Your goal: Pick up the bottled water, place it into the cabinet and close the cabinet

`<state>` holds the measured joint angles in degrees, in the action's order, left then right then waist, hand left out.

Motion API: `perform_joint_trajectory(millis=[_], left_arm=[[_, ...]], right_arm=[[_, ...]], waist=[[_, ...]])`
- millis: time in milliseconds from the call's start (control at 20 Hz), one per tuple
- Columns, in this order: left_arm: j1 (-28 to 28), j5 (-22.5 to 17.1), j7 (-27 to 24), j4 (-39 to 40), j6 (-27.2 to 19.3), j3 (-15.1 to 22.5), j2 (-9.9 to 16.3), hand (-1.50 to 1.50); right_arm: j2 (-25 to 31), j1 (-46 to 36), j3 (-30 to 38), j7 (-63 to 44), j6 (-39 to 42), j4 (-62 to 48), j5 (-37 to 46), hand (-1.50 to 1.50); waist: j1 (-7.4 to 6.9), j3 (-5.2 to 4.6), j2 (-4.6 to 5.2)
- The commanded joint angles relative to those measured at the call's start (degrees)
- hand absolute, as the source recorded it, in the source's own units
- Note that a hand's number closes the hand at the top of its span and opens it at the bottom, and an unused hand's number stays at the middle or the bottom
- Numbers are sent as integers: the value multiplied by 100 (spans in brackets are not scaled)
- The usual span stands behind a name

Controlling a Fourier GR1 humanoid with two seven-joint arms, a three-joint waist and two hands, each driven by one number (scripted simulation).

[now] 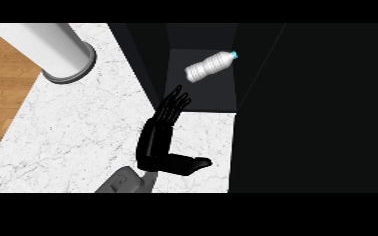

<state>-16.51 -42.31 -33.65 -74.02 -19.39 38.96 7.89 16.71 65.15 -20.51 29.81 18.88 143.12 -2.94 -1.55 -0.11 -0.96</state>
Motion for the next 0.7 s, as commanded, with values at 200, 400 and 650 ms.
perform_joint_trajectory(millis=[200,400,650], left_arm=[[1760,-126,-410,-1488,474,-23,1293,-150],[2346,-5,-792,-1830,860,70,1804,-150],[2826,-165,-1030,-2319,1184,-296,2442,-150]], right_arm=[[1030,8,76,-269,607,835,679,150],[1412,-698,-26,-230,888,751,1213,150],[1634,-1187,-440,-737,898,1143,1359,150]], waist=[[-77,-8,15],[-200,-22,-13],[-213,-35,15]])
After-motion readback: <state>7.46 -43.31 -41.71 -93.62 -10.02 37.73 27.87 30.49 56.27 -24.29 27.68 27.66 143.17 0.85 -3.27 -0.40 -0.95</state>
